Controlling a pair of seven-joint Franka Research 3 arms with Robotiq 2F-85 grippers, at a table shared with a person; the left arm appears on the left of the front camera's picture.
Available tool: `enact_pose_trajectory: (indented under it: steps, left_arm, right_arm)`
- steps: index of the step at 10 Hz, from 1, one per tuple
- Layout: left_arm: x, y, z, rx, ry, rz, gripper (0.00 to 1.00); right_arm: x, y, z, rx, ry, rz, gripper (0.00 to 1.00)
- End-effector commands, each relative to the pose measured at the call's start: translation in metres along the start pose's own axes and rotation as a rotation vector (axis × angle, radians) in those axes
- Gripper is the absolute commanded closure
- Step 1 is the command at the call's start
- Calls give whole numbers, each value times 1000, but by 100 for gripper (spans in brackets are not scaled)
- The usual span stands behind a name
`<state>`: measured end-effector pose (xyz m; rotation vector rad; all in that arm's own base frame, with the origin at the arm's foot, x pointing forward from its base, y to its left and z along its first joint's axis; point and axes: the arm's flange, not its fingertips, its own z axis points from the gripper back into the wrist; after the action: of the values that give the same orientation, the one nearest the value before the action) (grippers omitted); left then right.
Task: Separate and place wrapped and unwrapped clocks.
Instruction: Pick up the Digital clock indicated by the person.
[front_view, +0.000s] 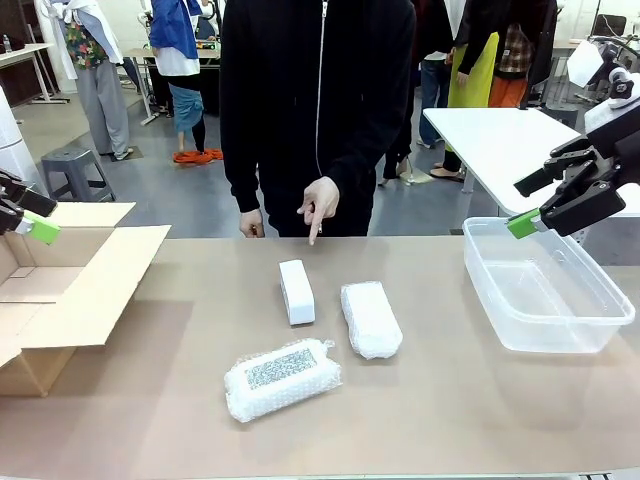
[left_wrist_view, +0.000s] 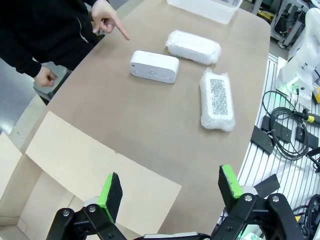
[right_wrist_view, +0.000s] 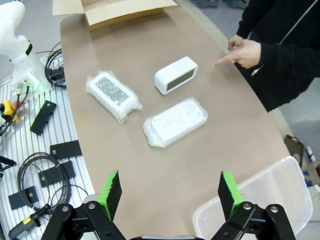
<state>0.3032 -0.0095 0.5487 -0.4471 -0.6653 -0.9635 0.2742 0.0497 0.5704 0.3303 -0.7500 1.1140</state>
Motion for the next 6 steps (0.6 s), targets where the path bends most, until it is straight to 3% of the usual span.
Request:
enact_pose_trajectory:
  steps: [1,6]
  left_arm:
    - [-1,2,0,-10,-9,-11,0]
    - [-1,2,0,-10,-9,-11,0]
  right_arm:
    - [1,1,-1,18,-14,2,0]
    - [1,1,-1,18,-14,2,0]
